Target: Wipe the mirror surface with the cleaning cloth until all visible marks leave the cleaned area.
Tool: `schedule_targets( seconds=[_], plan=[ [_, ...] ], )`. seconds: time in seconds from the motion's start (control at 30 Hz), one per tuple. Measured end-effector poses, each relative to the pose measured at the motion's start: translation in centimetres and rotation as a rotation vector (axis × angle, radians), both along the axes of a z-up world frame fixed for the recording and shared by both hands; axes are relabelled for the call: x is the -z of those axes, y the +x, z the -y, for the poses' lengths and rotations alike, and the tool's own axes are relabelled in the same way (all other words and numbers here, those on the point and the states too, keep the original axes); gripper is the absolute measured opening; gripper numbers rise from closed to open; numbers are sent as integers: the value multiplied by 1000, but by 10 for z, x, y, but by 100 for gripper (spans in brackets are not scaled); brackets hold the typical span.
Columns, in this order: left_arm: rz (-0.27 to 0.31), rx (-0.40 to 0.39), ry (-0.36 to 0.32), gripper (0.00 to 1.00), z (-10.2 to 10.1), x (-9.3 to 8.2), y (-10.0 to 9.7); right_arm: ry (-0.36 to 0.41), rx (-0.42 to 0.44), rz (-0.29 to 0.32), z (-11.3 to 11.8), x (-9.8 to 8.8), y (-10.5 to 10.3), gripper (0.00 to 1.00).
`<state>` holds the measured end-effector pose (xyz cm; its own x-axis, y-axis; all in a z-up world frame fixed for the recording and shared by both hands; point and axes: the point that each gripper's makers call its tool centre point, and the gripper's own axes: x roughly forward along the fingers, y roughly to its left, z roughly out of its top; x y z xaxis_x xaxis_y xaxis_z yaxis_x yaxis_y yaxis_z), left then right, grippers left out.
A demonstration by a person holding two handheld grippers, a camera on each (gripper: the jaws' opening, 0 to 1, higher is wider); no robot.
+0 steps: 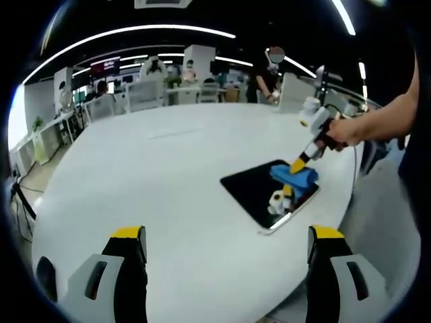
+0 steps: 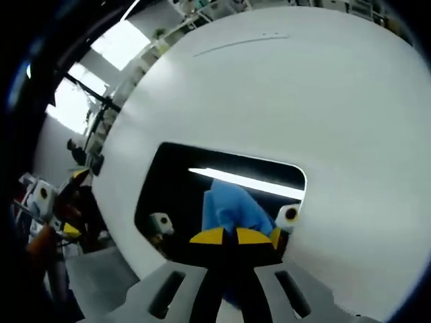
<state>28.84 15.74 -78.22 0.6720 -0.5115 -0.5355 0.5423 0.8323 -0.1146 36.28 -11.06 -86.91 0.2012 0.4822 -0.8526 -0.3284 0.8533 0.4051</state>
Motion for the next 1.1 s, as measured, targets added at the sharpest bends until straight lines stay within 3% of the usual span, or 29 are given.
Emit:
schedule_targets(
  seconds=[0.43,0.67,0.87,1.1],
  plan=[
    [-1,2,1,100,3,0,1,-16,28,-8,27,1,-1,0],
    [-29,12,10,100,6,2,-6,-29,65,-23,40,0,-3,0],
    [-25,31,15,100,10,2,0,-58,28,1,38,2,-3,0],
    [-16,47,26,100,16,7,9,-28,27,-13,40,1,-4,0]
  ],
)
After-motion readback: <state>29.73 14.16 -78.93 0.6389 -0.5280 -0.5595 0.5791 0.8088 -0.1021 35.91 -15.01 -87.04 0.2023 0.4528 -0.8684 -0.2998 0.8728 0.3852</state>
